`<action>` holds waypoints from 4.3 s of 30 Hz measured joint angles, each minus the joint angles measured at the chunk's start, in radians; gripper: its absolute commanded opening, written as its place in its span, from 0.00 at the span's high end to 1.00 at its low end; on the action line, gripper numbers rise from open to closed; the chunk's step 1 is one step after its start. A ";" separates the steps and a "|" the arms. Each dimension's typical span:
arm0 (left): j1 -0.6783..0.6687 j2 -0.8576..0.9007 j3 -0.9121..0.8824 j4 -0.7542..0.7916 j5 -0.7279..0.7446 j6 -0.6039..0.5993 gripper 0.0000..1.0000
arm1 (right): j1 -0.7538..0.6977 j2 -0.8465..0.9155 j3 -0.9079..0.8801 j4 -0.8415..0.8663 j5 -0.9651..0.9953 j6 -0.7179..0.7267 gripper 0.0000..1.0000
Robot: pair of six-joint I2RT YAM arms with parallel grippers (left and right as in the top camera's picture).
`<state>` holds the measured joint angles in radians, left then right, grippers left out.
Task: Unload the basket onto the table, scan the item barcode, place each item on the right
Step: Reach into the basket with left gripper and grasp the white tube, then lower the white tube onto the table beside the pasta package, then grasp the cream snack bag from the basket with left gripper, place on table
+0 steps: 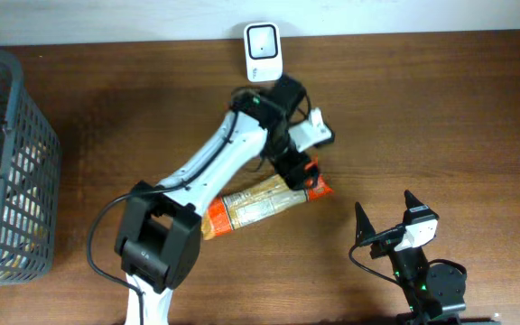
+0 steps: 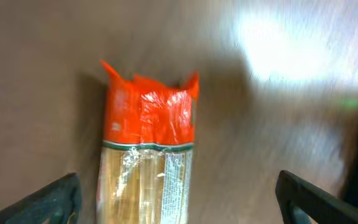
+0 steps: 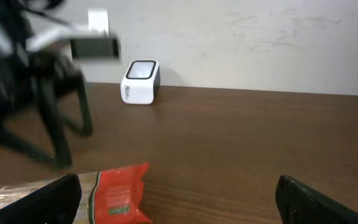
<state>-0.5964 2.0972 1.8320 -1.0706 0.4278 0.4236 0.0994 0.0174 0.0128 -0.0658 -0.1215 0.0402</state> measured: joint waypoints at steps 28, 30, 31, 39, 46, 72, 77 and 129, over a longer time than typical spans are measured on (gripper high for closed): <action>1.302 -0.279 -0.160 0.323 -0.453 0.081 0.01 | 0.000 0.000 0.000 0.000 0.000 0.000 0.01; 1.302 -0.262 -0.167 0.319 -0.425 0.146 0.01 | 0.000 0.000 0.000 0.000 0.000 0.000 0.01; 1.302 -0.262 -0.167 0.320 -0.405 0.170 0.01 | 0.000 0.000 0.000 -0.001 0.000 0.000 0.01; 1.302 -0.196 -0.167 0.316 -0.356 0.212 0.00 | 0.000 0.000 0.000 0.000 0.000 0.000 0.01; 1.303 -0.166 -0.167 0.304 -0.366 0.296 0.00 | 0.000 0.000 0.000 0.000 0.000 0.000 0.01; 1.370 -0.188 -0.166 0.369 -0.409 0.164 1.00 | 0.000 0.000 0.000 0.000 0.000 0.000 0.01; 1.370 -0.409 -0.166 0.374 -0.406 0.063 1.00 | 0.000 0.000 0.000 0.000 0.000 0.000 0.02; 1.417 -0.188 -0.350 0.276 -0.431 -0.332 0.01 | 0.000 0.000 0.000 -0.001 0.000 0.000 0.01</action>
<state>0.8204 1.9091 1.4818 -0.7948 -0.0029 0.0921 0.0994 0.0177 0.0128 -0.0666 -0.1215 0.0402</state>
